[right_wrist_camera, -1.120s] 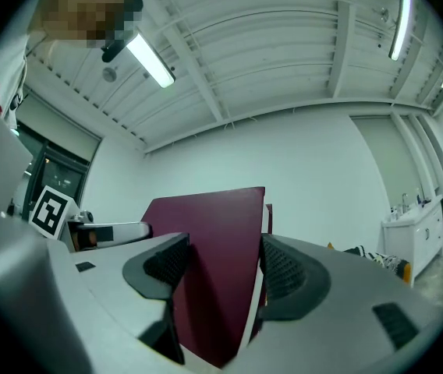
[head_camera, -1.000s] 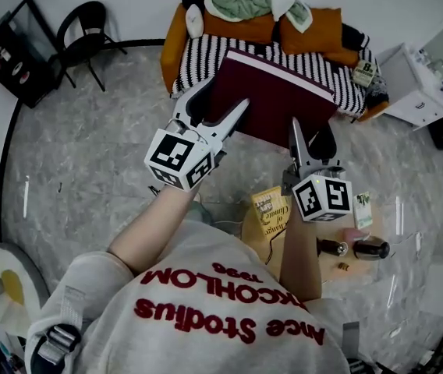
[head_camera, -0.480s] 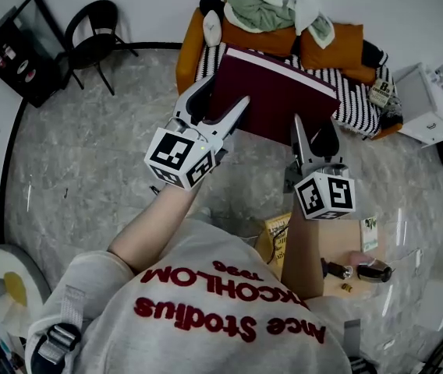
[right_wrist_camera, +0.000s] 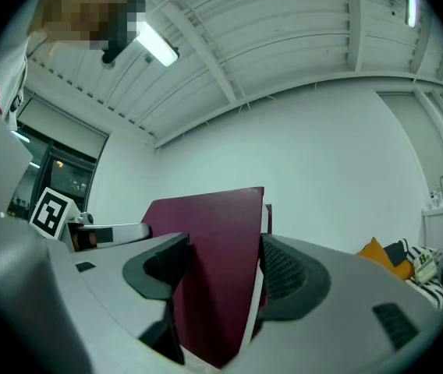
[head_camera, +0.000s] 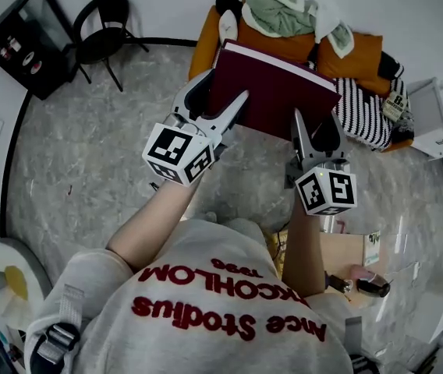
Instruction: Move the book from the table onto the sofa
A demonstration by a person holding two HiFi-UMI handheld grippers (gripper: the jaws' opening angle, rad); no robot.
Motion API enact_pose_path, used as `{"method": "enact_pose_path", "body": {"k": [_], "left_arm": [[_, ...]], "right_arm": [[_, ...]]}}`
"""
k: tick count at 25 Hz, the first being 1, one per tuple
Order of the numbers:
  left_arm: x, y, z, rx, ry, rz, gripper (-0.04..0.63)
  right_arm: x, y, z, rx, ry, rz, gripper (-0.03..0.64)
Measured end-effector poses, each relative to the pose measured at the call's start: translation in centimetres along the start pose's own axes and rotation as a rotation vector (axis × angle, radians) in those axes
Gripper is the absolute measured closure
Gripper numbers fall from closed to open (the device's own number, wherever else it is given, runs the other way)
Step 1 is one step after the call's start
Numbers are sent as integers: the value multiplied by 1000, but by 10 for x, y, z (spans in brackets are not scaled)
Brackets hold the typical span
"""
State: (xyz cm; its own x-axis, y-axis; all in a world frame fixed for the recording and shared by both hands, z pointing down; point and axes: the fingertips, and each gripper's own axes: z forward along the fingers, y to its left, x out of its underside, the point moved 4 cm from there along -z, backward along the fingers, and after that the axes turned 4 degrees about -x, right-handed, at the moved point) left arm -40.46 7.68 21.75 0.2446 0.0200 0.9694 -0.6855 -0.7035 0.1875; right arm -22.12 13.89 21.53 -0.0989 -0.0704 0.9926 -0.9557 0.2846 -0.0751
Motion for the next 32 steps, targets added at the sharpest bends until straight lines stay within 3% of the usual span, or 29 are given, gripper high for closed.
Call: {"method": "enact_pose_path", "body": {"k": [17,32], "left_arm": [[16,54,36,-78,14,-22,314],[17,105,173,-124,-10,0,314]], "right_arm": [[24,-20,73,-61,31,27,310],[17,-117,193,-114,18,23,310]]}}
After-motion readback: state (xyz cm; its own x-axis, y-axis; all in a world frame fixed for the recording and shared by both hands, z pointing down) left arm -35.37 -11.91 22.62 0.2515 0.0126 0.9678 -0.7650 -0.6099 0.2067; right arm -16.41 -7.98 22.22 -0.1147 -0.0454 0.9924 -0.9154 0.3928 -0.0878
